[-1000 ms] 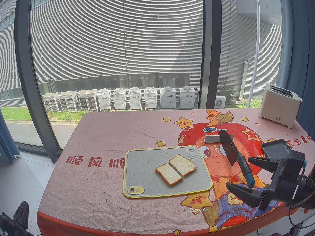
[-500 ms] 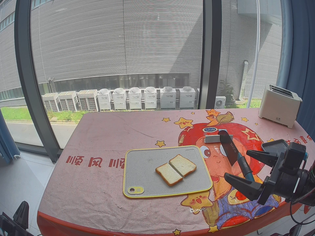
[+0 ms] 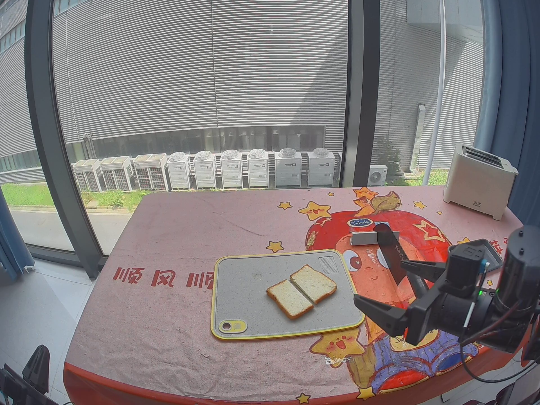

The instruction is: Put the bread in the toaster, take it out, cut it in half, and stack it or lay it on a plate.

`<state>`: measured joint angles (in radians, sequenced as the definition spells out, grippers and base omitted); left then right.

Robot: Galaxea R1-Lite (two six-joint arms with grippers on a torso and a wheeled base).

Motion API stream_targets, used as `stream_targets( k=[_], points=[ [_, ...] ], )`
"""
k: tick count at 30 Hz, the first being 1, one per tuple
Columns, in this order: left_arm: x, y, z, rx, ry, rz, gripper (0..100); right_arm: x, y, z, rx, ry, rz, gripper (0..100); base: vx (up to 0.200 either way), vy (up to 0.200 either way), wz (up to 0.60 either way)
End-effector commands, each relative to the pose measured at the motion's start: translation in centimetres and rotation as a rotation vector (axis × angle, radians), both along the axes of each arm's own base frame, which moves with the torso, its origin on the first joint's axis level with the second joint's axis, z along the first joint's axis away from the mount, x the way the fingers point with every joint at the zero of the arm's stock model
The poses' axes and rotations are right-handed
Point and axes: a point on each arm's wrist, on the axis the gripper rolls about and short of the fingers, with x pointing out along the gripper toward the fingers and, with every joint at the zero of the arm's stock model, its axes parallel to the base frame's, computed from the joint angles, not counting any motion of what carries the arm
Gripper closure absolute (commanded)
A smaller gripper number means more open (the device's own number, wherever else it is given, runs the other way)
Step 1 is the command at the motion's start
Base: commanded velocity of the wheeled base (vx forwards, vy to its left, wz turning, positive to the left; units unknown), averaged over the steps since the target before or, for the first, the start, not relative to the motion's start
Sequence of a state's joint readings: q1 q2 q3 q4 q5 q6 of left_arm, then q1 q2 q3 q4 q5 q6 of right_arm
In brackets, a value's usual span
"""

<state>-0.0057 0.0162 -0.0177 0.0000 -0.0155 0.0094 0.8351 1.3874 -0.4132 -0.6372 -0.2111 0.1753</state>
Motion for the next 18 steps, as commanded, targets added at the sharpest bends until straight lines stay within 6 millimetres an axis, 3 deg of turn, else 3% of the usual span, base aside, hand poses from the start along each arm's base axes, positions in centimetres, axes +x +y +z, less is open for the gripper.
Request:
stream_targets(
  k=[1,9,18],
  points=[
    [0.0,0.0,-0.5,0.0,0.001,0.0,100,2.2,1.5,-1.6,-0.068,0.05,-0.028,0,0.0,0.0,0.0],
    [0.0,0.0,-0.5,0.0,0.001,0.0,100,6.3,3.4,-1.5,-0.077,0.037,-0.079,0,0.0,0.0,0.0],
    [0.0,0.0,-0.5,0.0,0.0,0.0,100,7.5,4.1,-2.5,-0.104,0.063,-0.089,0,0.0,0.0,0.0]
  ],
)
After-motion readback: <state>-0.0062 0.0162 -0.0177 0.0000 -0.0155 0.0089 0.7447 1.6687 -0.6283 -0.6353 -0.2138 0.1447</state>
